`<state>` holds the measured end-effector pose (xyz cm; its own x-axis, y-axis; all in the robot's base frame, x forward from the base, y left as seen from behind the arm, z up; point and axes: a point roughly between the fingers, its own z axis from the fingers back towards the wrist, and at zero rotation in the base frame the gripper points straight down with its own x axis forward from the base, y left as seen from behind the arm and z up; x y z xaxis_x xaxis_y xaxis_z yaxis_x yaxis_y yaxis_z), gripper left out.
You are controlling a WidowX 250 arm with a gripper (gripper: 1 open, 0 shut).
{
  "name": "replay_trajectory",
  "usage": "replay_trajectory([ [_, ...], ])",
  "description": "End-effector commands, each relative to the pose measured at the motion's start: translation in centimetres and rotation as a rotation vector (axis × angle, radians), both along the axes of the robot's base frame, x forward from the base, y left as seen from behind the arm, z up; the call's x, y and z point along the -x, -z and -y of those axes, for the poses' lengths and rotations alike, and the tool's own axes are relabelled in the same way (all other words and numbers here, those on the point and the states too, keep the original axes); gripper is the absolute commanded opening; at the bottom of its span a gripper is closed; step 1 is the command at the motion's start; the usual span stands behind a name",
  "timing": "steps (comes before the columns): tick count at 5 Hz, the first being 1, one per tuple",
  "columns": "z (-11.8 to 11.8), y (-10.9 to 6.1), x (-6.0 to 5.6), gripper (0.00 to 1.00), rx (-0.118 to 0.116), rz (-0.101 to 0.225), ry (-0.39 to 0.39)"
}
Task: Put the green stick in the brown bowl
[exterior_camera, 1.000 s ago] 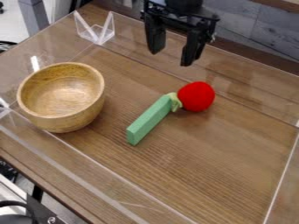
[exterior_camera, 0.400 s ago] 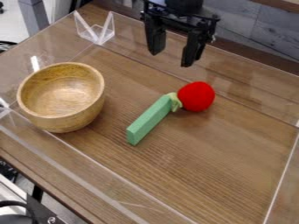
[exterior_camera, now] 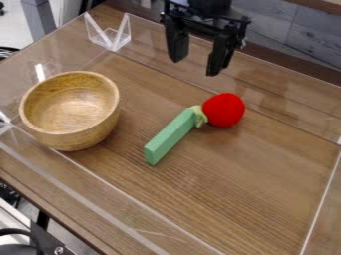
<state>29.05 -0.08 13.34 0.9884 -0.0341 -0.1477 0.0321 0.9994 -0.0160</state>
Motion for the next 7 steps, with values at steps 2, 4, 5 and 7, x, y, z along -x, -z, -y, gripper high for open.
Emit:
replay_trajectory([
  [2, -0.5, -0.9, 0.0, 1.00, 0.005, 0.056, 0.018],
  [4, -0.9, 2.7, 1.9, 1.00, 0.003, 0.042, 0.070],
  [5, -0.8, 4.3, 2.4, 1.00, 0.005, 0.055, 0.089],
  [7, -0.8, 6.3, 2.5, 1.00, 0.026, 0.090, 0.095],
])
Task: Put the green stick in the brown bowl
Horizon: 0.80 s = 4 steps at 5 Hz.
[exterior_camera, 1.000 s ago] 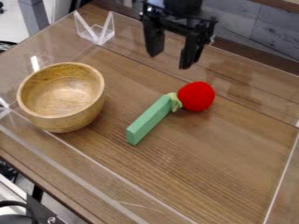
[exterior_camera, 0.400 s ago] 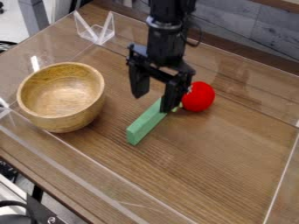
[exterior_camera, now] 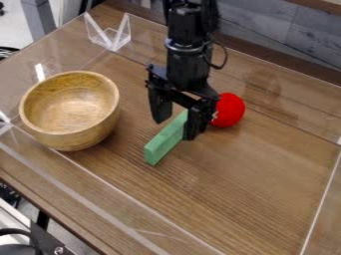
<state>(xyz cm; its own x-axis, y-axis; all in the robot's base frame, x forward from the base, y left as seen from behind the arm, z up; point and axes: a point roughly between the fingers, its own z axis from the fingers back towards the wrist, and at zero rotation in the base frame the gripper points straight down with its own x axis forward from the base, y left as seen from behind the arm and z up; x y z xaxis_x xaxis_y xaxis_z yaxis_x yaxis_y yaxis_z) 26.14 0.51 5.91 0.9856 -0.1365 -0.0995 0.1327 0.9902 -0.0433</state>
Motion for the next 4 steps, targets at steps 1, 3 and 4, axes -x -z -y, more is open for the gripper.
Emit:
replay_trajectory([
  [1, -0.3, -0.3, -0.5, 1.00, 0.004, 0.053, -0.008],
  [3, -0.5, 1.2, -0.7, 1.00, 0.008, 0.061, -0.011],
  [4, -0.6, 1.9, -0.8, 0.00, 0.007, 0.064, -0.012],
])
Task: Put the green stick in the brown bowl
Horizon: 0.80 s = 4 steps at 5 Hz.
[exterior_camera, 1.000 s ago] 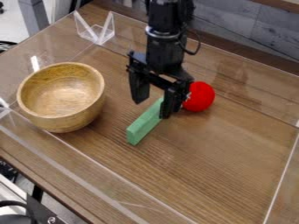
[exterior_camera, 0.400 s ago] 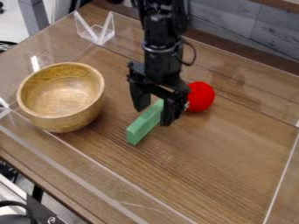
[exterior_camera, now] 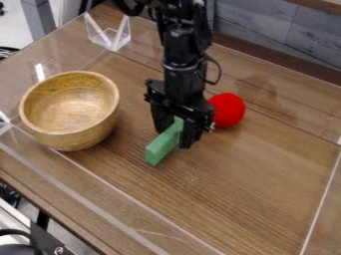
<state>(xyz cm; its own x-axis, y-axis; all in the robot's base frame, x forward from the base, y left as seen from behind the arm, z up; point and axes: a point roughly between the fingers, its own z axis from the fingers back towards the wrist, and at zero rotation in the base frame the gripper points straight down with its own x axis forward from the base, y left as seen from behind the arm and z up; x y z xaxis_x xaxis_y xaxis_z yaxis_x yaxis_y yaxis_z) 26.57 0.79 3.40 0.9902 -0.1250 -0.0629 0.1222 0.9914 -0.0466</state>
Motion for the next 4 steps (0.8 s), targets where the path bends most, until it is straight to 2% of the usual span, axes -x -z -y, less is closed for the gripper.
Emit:
replay_trajectory([
  [1, -0.31, -0.41, -0.43, 0.00, 0.003, 0.031, -0.001],
  [4, -0.45, -0.29, 0.07, 0.00, 0.026, 0.048, 0.016],
])
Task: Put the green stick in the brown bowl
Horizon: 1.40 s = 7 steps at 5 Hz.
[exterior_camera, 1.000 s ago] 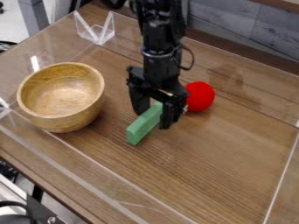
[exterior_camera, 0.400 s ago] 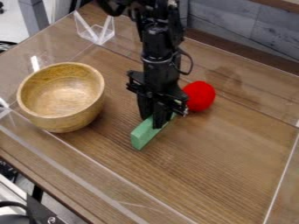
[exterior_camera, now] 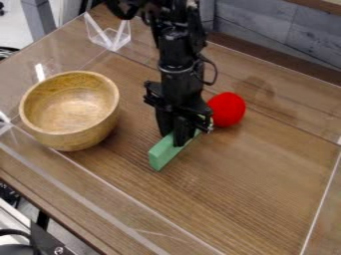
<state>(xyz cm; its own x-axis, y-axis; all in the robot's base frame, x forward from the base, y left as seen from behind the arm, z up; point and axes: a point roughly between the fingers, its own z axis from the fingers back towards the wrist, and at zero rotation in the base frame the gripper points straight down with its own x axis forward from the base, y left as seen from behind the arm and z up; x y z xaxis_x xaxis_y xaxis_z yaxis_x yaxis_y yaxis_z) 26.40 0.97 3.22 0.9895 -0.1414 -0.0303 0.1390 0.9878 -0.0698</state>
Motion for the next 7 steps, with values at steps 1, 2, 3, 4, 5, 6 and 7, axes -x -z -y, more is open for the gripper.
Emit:
replay_trajectory([
  [1, -0.2, -0.4, 0.0, 0.00, 0.002, 0.020, 0.004],
  [2, -0.2, -0.3, 0.1, 0.00, 0.003, 0.021, 0.007],
  [3, -0.1, -0.3, 0.2, 0.00, 0.004, 0.022, 0.009],
  [4, -0.1, -0.2, 0.2, 0.00, 0.004, 0.023, 0.011],
  [5, 0.0, -0.1, 0.3, 0.00, 0.004, 0.022, 0.013],
  [6, 0.0, 0.1, 0.3, 0.00, 0.003, 0.022, 0.014],
  [7, -0.7, -1.3, 0.4, 0.00, 0.005, 0.030, -0.001],
])
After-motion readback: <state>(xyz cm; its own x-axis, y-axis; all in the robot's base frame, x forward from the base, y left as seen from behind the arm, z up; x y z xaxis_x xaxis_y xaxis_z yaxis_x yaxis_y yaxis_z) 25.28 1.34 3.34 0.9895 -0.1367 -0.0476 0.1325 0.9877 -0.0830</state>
